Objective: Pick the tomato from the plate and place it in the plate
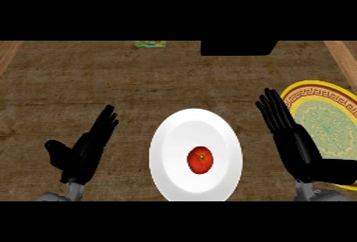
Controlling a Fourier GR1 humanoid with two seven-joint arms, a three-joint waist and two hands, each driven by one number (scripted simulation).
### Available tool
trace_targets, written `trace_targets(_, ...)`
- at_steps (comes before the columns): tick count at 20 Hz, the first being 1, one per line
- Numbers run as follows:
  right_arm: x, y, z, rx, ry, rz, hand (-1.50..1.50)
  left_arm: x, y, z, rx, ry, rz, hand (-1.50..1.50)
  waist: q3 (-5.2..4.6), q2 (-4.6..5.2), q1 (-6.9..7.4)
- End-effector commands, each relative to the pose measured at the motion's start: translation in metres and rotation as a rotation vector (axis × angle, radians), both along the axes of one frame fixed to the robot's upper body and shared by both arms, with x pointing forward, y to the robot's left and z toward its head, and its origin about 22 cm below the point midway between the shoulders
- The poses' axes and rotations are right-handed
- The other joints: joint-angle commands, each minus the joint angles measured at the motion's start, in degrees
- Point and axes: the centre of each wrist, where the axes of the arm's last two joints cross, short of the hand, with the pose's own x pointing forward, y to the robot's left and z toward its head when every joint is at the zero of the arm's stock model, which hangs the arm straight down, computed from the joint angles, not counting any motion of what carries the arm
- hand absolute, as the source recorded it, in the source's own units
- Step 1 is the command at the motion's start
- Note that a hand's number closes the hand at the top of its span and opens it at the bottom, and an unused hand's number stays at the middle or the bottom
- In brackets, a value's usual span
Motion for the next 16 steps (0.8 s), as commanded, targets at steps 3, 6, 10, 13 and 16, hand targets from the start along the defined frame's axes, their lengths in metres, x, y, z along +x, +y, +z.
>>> trace_targets(3,0.014,0.030,0.019,0.098,0.022,0.361,1.50,0.012,0.017,-0.001,0.119,0.028,0.096,0.00,0.42,0.13,2.17)
trace_targets(6,0.016,0.066,0.031,0.202,0.011,0.668,1.50,0.010,0.038,-0.009,0.241,0.033,0.179,0.00,0.55,0.67,4.87)
trace_targets(10,0.038,0.010,0.102,-0.667,-0.522,0.350,1.50,0.006,0.032,-0.014,0.201,0.091,0.177,0.00,0.15,-1.21,2.33)
trace_targets(13,0.015,0.034,-0.030,-0.180,-0.213,0.267,1.50,0.011,0.032,-0.010,0.220,0.071,0.217,0.00,0.63,0.79,2.64)
trace_targets(16,0.016,0.054,-0.041,0.204,-0.113,0.370,-1.50,0.014,0.018,-0.012,0.205,0.065,0.187,0.00,0.71,1.17,3.09)
